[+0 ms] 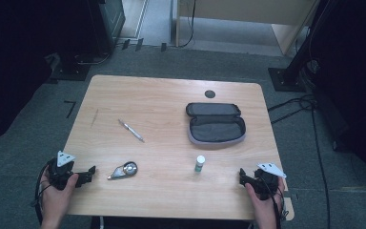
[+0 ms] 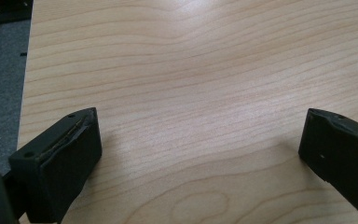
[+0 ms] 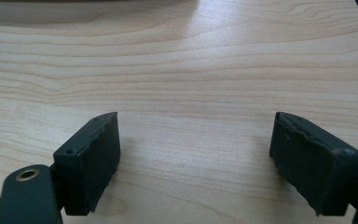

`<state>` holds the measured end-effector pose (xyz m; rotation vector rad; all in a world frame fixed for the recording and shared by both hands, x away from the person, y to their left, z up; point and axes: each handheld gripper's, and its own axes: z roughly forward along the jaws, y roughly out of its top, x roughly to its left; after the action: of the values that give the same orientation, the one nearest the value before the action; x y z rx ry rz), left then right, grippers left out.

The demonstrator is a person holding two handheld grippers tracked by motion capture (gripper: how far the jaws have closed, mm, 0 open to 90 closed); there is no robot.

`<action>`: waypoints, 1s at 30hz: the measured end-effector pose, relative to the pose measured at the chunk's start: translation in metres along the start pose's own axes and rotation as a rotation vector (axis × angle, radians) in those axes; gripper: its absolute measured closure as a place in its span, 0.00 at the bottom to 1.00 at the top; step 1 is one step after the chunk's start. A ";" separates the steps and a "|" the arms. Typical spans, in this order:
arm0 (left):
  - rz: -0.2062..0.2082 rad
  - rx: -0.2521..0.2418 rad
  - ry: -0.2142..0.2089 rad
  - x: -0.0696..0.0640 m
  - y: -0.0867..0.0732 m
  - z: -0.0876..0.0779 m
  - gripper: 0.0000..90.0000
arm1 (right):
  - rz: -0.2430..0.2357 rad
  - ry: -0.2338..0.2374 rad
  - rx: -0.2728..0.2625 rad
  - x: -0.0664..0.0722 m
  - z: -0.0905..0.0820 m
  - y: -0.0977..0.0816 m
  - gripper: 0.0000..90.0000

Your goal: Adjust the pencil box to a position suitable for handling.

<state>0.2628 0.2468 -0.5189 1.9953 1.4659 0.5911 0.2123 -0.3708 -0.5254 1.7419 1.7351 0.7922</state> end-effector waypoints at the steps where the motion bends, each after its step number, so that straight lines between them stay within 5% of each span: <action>1: 0.000 0.000 0.000 0.000 0.000 0.000 0.00 | 0.000 0.000 0.000 0.000 0.000 0.000 0.16; 5: 0.000 0.000 0.000 0.000 0.000 0.000 0.00 | 0.006 -0.007 0.002 -0.001 -0.001 -0.001 0.17; 20: 0.000 -0.001 0.000 0.000 0.000 0.000 0.00 | 0.030 0.046 -0.160 -0.005 -0.030 0.006 0.44; 30: 0.000 -0.001 0.000 0.000 0.000 0.000 0.00 | 0.029 0.053 -0.137 -0.001 -0.030 0.031 0.44</action>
<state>0.2635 0.2467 -0.5189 1.9949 1.4649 0.5919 0.2113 -0.3732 -0.4820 1.6721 1.6520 0.9546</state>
